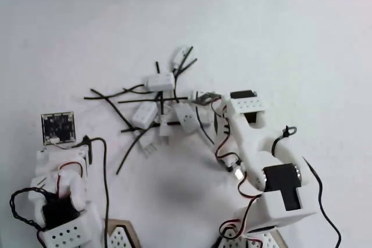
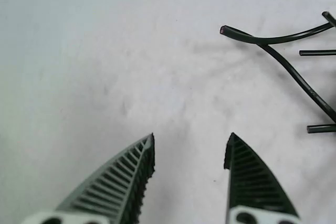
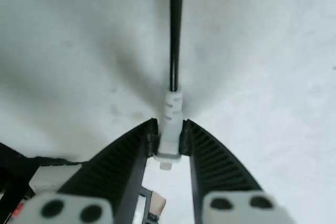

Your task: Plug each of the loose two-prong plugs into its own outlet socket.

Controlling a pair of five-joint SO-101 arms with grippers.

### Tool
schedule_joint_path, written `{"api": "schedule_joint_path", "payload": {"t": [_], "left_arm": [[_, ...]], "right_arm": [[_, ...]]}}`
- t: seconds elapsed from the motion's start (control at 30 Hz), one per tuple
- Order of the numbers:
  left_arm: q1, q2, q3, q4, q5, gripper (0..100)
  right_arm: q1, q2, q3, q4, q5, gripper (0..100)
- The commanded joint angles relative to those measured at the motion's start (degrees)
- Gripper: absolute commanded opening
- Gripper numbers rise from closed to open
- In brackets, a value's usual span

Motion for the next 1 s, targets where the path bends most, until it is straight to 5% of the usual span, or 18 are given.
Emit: {"api": "schedule_joint_path", "payload": {"t": [0.0, 0.6, 0.97], "left_arm": [[-0.31, -0.66, -0.44, -1.32, -0.09, 22], [-0.31, -0.66, -0.44, -1.14, -0.09, 22], [-0.31, -0.66, -0.44, -1.23, 0.0, 22]], "right_arm": [[-0.31, -0.22, -1.76, 0.75, -0.26, 7.4], [-3.21, -2.68, 0.88, -0.92, -0.18, 1.8], [-3.21, -33.36, 3.16, 6.02, -0.7, 1.8]]}}
